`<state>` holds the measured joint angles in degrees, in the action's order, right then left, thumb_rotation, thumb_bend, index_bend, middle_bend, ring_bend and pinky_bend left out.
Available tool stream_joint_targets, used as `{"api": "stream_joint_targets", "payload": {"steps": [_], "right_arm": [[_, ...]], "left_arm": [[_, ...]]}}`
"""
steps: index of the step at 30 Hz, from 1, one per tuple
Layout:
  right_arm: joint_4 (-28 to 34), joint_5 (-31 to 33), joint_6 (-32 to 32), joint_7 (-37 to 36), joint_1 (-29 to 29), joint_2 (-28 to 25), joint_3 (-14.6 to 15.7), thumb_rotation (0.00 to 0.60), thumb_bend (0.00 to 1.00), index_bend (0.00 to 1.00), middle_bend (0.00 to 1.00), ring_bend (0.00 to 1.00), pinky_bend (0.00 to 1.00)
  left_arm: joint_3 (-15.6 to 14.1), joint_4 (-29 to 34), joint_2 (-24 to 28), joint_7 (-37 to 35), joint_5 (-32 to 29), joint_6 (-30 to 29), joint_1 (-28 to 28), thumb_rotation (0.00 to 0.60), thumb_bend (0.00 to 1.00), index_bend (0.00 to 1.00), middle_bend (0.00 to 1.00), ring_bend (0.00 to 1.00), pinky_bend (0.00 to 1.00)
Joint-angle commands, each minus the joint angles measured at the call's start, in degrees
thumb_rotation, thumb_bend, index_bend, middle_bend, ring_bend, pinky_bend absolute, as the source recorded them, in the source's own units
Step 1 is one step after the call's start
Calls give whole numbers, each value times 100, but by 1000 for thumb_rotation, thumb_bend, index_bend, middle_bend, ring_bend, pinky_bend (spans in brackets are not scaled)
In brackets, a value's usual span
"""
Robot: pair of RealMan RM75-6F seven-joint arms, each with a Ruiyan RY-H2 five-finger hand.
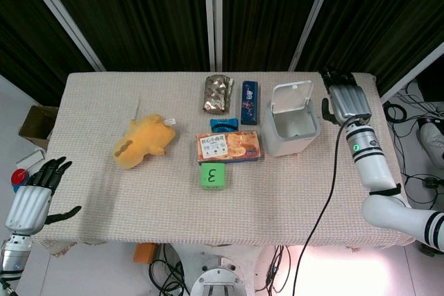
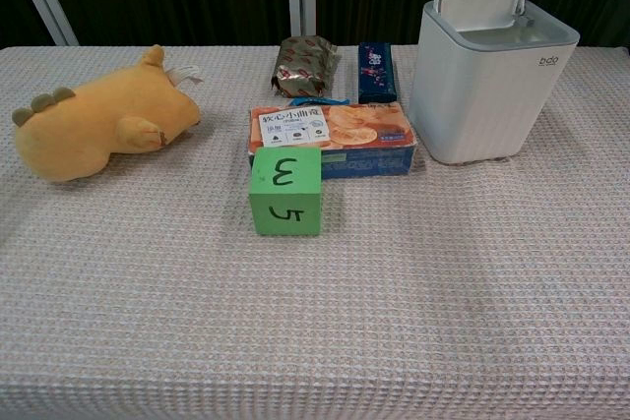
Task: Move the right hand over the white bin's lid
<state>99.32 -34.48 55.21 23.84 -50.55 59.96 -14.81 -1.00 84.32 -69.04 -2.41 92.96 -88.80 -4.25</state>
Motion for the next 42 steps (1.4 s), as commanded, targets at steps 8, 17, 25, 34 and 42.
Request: {"api": "stream_joint_targets", "payload": {"steps": [8, 17, 25, 34, 42], "right_arm": [[-66, -83, 60, 92, -35, 196, 80, 600, 678, 0, 0, 0, 0], [-176, -163, -106, -43, -131, 287, -26, 600, 969, 0, 8, 0, 0], [-445, -39, -76, 193, -340, 585, -14, 535, 1000, 0, 101, 0, 0], [-410, 186, -186, 368, -423, 611, 87, 527, 1000, 0, 200, 0, 0], [16, -558, -112, 109, -147, 361, 236, 510, 1000, 0, 240, 0, 0]], "left_arm": [[8, -100, 3, -88, -18, -10, 6, 506, 47, 102, 72, 79, 269], [15, -80, 52, -97, -6, -24, 0, 505, 47, 102, 72, 79, 269], [36, -51, 124, -182, -32, -61, 16, 509, 38, 102, 72, 79, 268], [56, -28, 159, -140, -85, -17, 7, 506, 38, 102, 72, 79, 269], [42, -5, 141, -76, -89, 31, -3, 509, 39, 102, 72, 79, 269]]}}
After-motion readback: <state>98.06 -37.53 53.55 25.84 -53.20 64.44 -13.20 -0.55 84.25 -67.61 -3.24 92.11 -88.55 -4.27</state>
